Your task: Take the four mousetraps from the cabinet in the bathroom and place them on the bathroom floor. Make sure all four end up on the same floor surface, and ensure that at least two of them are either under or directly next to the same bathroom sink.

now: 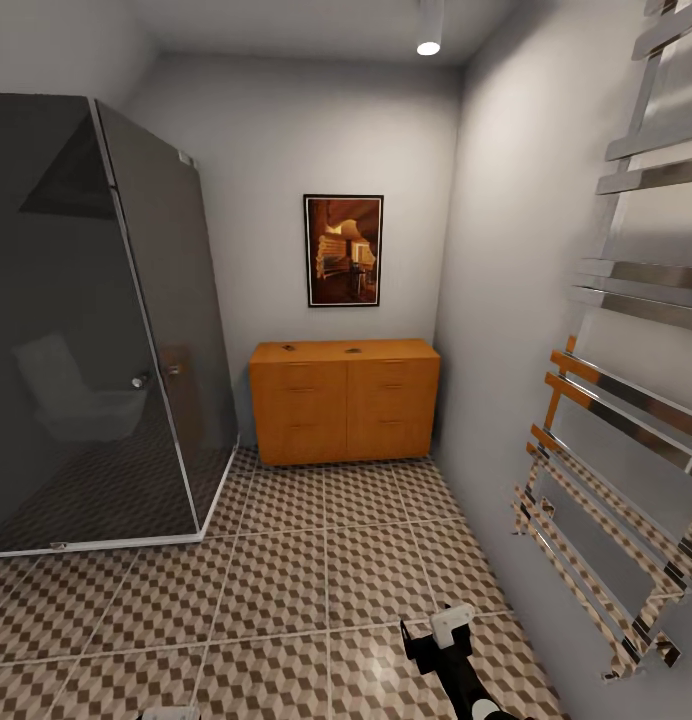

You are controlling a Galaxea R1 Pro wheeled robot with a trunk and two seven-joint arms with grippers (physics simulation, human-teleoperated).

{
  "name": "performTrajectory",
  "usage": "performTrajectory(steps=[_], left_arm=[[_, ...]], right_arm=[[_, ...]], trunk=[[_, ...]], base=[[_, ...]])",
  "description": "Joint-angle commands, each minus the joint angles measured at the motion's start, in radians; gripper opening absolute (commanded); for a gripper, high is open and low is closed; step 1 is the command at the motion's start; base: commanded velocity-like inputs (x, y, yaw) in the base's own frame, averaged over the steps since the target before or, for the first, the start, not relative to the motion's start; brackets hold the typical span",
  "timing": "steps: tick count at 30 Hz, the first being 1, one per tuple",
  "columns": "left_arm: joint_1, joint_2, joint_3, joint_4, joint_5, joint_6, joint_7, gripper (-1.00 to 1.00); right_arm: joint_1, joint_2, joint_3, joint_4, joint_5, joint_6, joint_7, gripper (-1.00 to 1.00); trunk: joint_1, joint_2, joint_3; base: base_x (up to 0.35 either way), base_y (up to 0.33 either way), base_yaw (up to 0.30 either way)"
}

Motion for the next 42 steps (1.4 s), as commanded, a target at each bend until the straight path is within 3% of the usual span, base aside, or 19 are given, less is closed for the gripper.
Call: performTrajectory(steps=[1,42], left_arm=[[-0.001,0.0,-0.008,0.003,0.008,-0.005,-0.002,1.0],[0.004,-0.001,-0.009,0.003,0.008,-0.005,-0.002,1.0]], right_arm=[[0.0,0.0,0.002,0.001,0.01,-0.001,-0.01,1.0],[0.0,-0.001,0.003,0.001,0.01,-0.001,-0.014,1.0]], trunk=[[0.0,-0.001,0.0],[0.0,-0.001,0.0]], base=[[0.0,0.0,0.0],[0.003,0.0,0.0]])
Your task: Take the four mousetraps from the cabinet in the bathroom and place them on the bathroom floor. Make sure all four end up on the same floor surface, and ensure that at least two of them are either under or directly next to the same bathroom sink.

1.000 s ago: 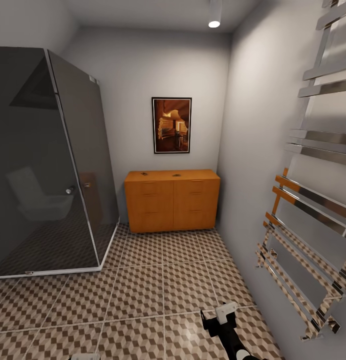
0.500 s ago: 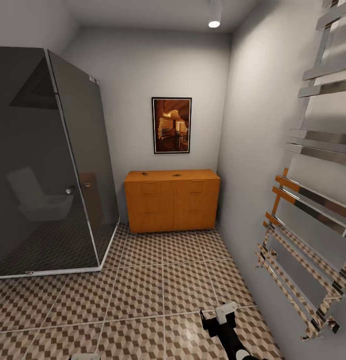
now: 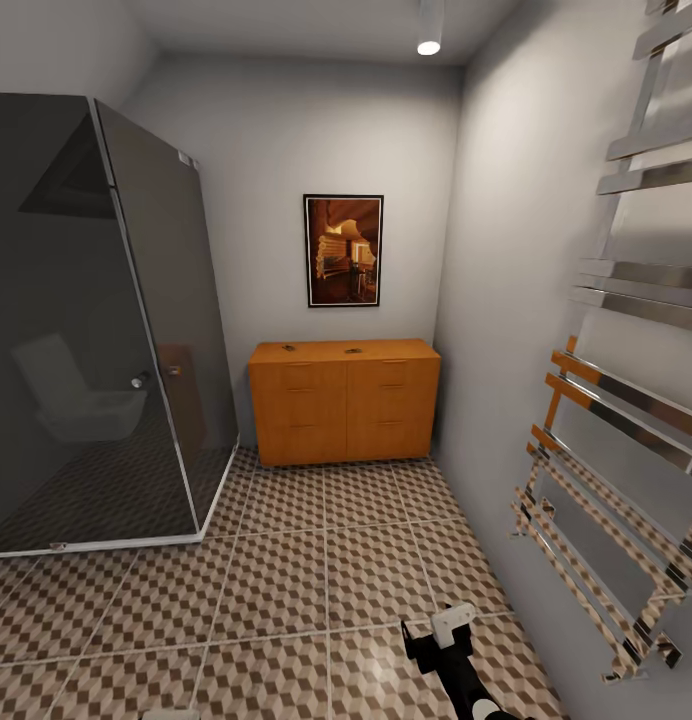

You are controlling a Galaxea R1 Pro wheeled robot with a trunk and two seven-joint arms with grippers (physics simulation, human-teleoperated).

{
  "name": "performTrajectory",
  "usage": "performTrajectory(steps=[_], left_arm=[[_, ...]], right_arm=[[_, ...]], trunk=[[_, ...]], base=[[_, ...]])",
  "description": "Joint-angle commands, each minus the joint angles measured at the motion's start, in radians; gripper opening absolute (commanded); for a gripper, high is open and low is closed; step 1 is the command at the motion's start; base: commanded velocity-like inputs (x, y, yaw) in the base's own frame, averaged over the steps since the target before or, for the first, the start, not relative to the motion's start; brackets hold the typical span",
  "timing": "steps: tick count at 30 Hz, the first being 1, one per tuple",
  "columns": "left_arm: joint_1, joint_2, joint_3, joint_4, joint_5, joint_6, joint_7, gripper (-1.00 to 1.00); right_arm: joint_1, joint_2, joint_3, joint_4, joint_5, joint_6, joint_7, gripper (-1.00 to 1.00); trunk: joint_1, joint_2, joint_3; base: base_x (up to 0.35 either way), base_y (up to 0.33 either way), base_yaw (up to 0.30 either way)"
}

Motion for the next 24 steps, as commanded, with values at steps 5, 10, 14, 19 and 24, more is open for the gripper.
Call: performTrajectory(steps=[5,10,14,19,24], left_arm=[[-0.001,-0.001,-0.009,0.004,0.008,-0.005,-0.002,1.0],[-0.001,-0.001,-0.009,0.004,0.008,-0.005,-0.002,1.0],[-0.001,-0.001,-0.009,0.004,0.008,-0.005,-0.002,1.0],[-0.001,-0.002,-0.009,0.004,0.008,-0.005,-0.002,1.0],[-0.001,-0.002,-0.008,0.004,0.008,-0.005,-0.002,1.0]], right_arm=[[0.0,0.0,0.003,0.001,0.01,-0.001,-0.01,1.0],[0.0,-0.001,0.002,0.002,0.01,-0.001,-0.011,1.0],[0.0,-0.001,0.002,0.001,0.01,-0.001,-0.011,1.0],[0.0,-0.001,0.001,0.001,0.01,-0.001,-0.011,1.0],[0.0,-0.001,0.003,0.002,0.01,-0.001,-0.011,1.0]], trunk=[[0.001,-0.001,0.0],[0.001,-0.001,0.0],[0.001,-0.001,0.0],[0.001,-0.001,0.0],[0.001,-0.001,0.0]], base=[[0.157,0.0,0.0],[0.299,0.0,0.0],[0.325,0.0,0.0],[0.332,0.0,0.0],[0.332,0.0,0.0]])
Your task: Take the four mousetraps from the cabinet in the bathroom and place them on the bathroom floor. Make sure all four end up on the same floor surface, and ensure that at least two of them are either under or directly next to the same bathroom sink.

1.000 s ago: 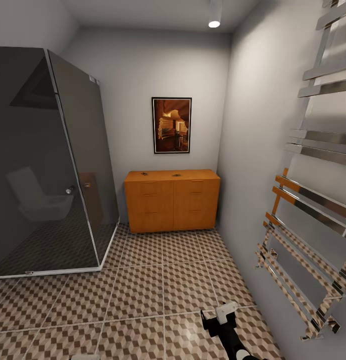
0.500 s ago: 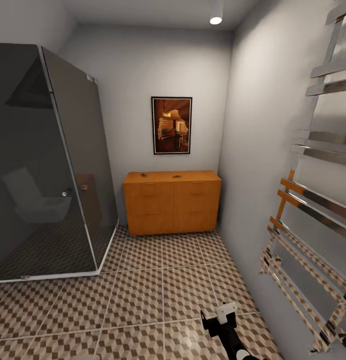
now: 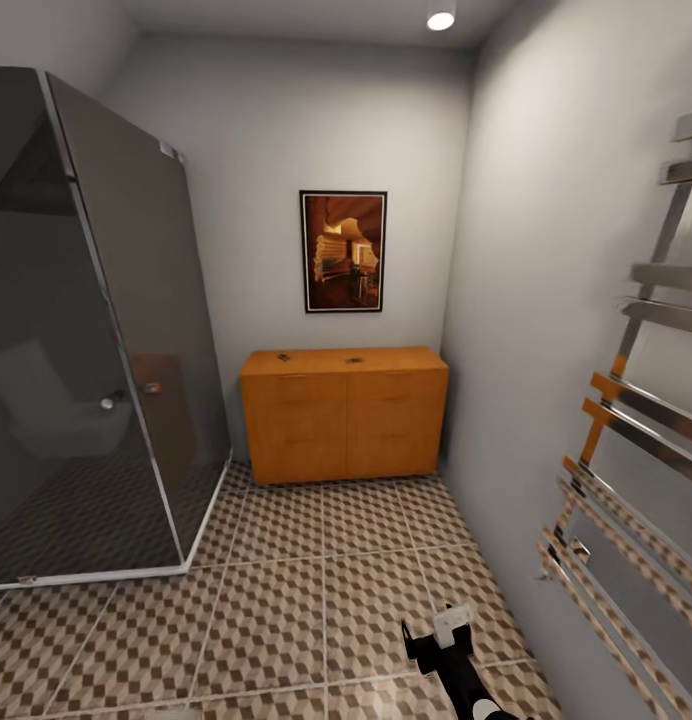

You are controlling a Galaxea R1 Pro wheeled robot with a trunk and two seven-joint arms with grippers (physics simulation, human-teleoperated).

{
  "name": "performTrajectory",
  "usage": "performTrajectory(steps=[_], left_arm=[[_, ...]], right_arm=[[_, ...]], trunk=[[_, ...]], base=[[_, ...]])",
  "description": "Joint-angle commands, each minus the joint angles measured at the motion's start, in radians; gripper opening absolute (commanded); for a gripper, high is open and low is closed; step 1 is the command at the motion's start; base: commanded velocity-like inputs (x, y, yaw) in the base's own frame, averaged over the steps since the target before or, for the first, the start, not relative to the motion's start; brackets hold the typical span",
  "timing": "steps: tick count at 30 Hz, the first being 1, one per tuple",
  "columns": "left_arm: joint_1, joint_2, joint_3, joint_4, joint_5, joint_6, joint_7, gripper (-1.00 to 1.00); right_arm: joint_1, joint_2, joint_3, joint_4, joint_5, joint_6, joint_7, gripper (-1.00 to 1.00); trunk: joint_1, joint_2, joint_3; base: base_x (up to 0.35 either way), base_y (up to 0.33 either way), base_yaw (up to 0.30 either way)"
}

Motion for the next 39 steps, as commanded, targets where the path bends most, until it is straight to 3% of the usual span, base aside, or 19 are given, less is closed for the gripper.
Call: performTrajectory(steps=[1,25,39], left_arm=[[-0.001,0.0,-0.009,0.004,0.008,-0.005,-0.002,1.0],[-0.001,0.0,-0.009,0.004,0.008,-0.005,-0.002,1.0],[-0.001,0.0,-0.009,0.004,0.008,-0.005,-0.002,1.0]], right_arm=[[0.0,0.0,0.003,0.001,0.01,-0.001,-0.01,1.0],[0.0,0.0,0.003,0.001,0.01,-0.001,-0.01,1.0],[0.0,0.001,0.003,0.001,0.01,-0.001,-0.01,1.0]], trunk=[[0.001,-0.001,0.0],[0.001,-0.001,0.0],[0.001,-0.001,-0.003]], base=[[0.332,0.0,0.0],[0.313,0.0,0.0],[0.093,0.0,0.041]])
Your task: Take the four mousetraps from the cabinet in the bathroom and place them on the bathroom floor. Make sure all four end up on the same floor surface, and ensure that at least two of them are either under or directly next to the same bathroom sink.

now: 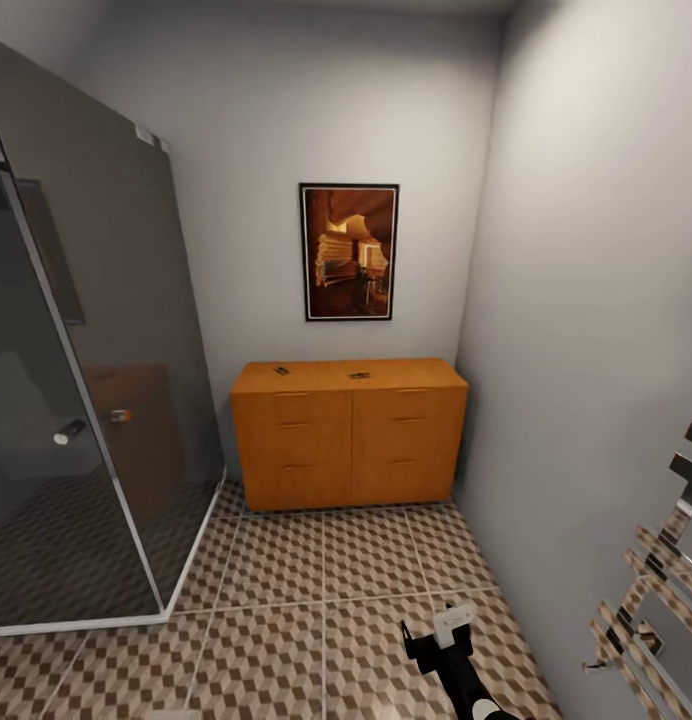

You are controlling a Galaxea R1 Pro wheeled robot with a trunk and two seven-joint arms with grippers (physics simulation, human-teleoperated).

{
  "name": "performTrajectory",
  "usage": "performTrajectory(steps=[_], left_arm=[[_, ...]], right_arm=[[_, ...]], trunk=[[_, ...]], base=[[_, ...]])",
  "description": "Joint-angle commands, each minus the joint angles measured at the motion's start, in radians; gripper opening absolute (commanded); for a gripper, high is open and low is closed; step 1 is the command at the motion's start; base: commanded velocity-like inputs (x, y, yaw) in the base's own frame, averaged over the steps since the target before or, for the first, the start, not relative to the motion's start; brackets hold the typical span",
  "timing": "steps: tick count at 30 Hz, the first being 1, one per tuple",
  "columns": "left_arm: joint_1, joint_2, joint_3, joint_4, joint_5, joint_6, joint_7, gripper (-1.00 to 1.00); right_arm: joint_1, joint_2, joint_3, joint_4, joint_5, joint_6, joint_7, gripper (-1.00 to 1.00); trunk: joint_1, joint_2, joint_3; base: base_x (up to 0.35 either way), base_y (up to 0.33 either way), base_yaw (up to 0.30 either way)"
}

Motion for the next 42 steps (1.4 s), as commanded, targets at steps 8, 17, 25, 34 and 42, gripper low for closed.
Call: performTrajectory(steps=[8,17,25,34,42], left_arm=[[-0.001,-0.001,-0.008,0.004,0.008,-0.005,-0.002,1.0],[-0.001,-0.001,-0.008,0.004,0.008,-0.005,-0.002,1.0],[-0.001,-0.001,-0.008,0.004,0.008,-0.005,-0.002,1.0],[-0.001,-0.001,-0.008,0.004,0.008,-0.005,-0.002,1.0],[-0.001,-0.001,-0.008,0.004,0.008,-0.004,-0.002,1.0]], right_arm=[[0.0,0.001,0.003,0.002,0.011,-0.001,-0.01,1.0],[0.0,0.001,0.003,0.001,0.011,-0.001,-0.011,1.0],[0.0,0.0,0.003,0.002,0.011,-0.001,-0.01,1.0],[0.0,0.0,0.003,0.001,0.011,-0.001,-0.011,1.0],[0.0,0.001,0.003,0.001,0.011,-0.001,-0.011,1.0]], trunk=[[0.0,-0.001,-0.008],[0.0,-0.001,-0.018],[0.0,-0.001,-0.02],[0.0,-0.001,-0.02],[0.0,-0.001,-0.02]], base=[[0.002,0.0,0.172],[0.0,0.0,0.172],[0.0,-0.001,0.037],[0.005,-0.12,0.002],[0.069,-0.231,0.0]])
